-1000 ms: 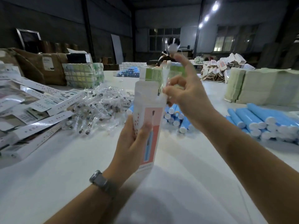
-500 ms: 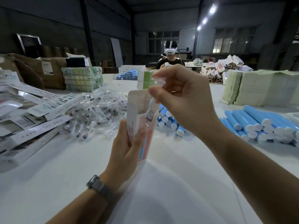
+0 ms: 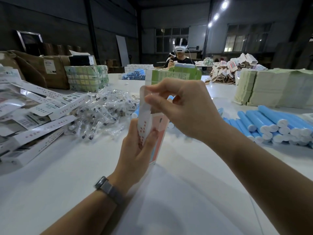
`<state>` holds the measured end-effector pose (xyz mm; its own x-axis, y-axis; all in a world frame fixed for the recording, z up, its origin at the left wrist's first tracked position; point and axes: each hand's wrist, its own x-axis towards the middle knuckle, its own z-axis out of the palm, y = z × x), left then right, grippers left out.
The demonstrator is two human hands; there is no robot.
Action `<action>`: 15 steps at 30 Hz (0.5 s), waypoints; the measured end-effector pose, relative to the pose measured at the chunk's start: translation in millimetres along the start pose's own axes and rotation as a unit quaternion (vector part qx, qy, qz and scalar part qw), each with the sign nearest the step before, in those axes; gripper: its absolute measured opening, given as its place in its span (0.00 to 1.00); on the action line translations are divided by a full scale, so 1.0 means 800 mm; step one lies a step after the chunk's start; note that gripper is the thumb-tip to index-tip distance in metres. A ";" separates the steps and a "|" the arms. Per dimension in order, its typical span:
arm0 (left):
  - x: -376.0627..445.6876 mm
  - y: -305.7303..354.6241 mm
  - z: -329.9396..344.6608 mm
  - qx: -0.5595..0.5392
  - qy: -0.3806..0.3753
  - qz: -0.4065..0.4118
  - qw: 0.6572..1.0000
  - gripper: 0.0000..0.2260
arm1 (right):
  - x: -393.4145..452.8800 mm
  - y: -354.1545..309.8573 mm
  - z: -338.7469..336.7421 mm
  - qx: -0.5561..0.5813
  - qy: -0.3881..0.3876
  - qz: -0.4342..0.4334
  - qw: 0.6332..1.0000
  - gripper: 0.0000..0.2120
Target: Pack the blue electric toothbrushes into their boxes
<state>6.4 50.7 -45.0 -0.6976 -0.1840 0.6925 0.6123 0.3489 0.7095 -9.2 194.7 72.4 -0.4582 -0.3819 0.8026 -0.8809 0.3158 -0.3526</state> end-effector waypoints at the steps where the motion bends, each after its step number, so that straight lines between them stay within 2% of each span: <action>1: 0.001 0.000 0.000 0.001 0.003 0.001 1.000 0.18 | 0.000 0.000 -0.002 -0.021 -0.011 -0.009 1.000 0.12; 5: 0.002 -0.004 0.001 0.004 0.015 0.000 1.000 0.20 | -0.003 0.005 0.003 -0.049 0.003 -0.024 0.999 0.11; 10: 0.003 -0.008 0.001 -0.024 0.020 0.003 0.999 0.18 | -0.008 0.018 0.011 -0.059 0.010 -0.032 0.998 0.07; 15: 0.003 -0.005 0.001 -0.035 0.018 0.000 0.999 0.16 | -0.013 0.031 0.019 -0.046 -0.015 -0.051 0.998 0.15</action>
<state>1.9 49.7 -46.5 -0.6839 -0.2176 0.6963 0.6383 0.2836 0.7156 -27.7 193.1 47.6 -0.3716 -0.4409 0.8170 -0.9091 0.3514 -0.2238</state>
